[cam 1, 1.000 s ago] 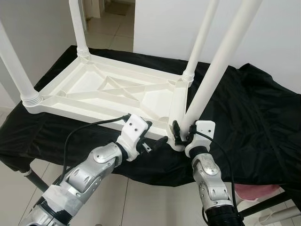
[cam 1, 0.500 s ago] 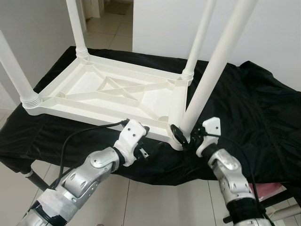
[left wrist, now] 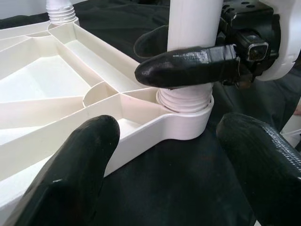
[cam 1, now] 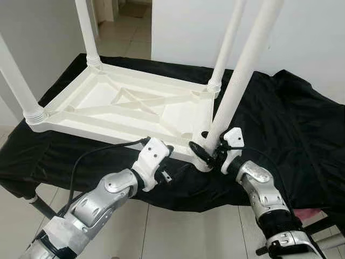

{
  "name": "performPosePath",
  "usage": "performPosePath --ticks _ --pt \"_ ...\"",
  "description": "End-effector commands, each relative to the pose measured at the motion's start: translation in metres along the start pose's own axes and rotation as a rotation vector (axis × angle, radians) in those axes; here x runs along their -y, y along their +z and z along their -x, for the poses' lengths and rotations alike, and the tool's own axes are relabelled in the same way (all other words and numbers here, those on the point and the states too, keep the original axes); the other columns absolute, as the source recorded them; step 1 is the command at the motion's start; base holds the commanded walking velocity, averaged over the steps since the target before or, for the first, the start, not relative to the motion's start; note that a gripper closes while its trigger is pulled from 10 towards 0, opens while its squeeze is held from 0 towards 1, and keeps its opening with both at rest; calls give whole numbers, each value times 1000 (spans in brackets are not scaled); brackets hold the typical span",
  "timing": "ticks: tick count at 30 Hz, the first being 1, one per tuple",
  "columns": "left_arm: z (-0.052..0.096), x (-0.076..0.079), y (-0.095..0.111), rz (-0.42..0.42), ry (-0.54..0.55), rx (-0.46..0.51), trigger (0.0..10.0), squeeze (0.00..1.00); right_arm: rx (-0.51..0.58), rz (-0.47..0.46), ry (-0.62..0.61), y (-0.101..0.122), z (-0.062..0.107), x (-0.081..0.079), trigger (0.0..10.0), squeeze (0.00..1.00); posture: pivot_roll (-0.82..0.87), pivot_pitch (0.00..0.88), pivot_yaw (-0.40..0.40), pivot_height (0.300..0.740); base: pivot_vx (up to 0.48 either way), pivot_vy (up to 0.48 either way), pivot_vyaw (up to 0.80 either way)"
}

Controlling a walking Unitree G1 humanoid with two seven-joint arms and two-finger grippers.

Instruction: Building children table

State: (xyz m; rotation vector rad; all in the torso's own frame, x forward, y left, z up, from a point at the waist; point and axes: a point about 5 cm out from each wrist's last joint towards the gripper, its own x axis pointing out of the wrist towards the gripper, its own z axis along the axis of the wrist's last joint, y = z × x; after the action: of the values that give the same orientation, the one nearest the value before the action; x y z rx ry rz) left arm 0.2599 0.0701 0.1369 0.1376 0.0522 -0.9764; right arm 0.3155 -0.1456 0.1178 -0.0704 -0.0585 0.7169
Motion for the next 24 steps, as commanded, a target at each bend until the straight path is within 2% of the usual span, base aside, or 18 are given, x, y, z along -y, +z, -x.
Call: performPosePath --ticks 1,6,7,10,18,19,24 --pt "0 8 3 -14 -224 3 10000 0 -22 24 27 -2 -2 0 0 0 -7 0 -56 740 0 0 0" --pt "-2 9 4 -14 -226 4 10000 0 -13 8 3 -3 5 3 39 0 -23 0 -54 740 0 0 0" --pt "-3 9 5 -13 -229 5 10000 0 -10 0 -17 -3 6 3 10000 0 -27 0 -54 740 0 0 0" --pt "-4 9 5 -13 -231 6 10000 0 -8 -5 -31 -3 7 3 10000 0 -27 0 -54 740 0 0 0" --pt "-5 11 6 -9 -235 11 10000 0 -36 35 -166 -9 10 -2 10000 0 -34 0 -55 740 0 0 0" --pt "-5 12 5 -5 -238 10 10000 0 -22 33 -223 -8 9 -9 10000 0 -26 0 -56 740 0 0 0" --pt "-4 13 5 -3 -238 9 10000 0 -3 21 -263 -6 8 -15 10000 0 -20 0 -57 740 0 0 0"
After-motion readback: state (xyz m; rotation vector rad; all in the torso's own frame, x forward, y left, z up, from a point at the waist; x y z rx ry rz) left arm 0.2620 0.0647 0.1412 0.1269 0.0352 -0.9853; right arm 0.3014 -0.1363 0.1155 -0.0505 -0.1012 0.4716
